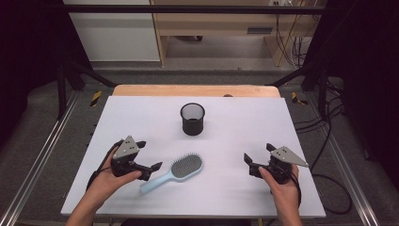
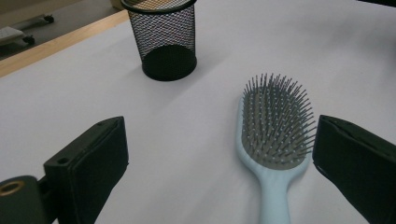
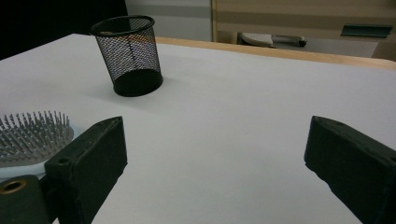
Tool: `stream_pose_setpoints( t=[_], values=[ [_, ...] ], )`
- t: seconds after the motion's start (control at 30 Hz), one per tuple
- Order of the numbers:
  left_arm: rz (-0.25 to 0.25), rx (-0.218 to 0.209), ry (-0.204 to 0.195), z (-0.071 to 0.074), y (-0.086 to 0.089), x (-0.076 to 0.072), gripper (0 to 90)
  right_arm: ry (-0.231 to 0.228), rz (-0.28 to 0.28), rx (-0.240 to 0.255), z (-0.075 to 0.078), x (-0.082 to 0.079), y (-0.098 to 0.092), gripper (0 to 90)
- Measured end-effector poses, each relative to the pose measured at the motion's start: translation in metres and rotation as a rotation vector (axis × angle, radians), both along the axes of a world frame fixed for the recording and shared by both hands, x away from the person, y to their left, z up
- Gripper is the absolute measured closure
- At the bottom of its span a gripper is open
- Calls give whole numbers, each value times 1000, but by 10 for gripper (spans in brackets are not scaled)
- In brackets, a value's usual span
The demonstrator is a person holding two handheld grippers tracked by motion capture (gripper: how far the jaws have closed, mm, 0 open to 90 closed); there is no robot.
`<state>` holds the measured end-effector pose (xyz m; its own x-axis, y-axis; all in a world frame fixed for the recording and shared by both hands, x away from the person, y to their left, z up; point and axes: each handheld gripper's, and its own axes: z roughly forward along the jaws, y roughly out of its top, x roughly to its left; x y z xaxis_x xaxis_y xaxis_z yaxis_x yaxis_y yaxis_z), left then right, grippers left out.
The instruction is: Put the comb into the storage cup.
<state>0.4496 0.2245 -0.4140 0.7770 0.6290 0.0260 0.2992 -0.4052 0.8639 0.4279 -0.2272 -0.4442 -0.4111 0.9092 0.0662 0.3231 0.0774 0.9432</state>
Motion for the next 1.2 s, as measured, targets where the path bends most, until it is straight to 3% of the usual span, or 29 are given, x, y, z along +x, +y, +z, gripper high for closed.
stream_pose_setpoints(
  t=[0.07,0.17,0.27,0.37,0.63,0.73,1.2],
  values=[
    [8,-37,-2,-6,0,0,38,0,2,-15,-1,0,0,59],
    [11,-15,22,-14,-2,0,43,15,1,-22,-5,2,-1,60],
    [18,-29,39,-21,-5,-1,48,23,5,-30,-7,2,-1,60],
    [0,20,46,-27,-11,-3,48,15,-1,-35,-5,1,-1,60],
    [-18,38,73,-35,-19,-9,68,30,-19,-32,-7,5,-2,64],
    [-29,64,88,-39,-21,-10,76,29,-23,-42,-6,4,-3,65],
    [-75,161,177,-54,-34,-11,291,51,-9,-54,-8,5,-3,73]
  ],
)
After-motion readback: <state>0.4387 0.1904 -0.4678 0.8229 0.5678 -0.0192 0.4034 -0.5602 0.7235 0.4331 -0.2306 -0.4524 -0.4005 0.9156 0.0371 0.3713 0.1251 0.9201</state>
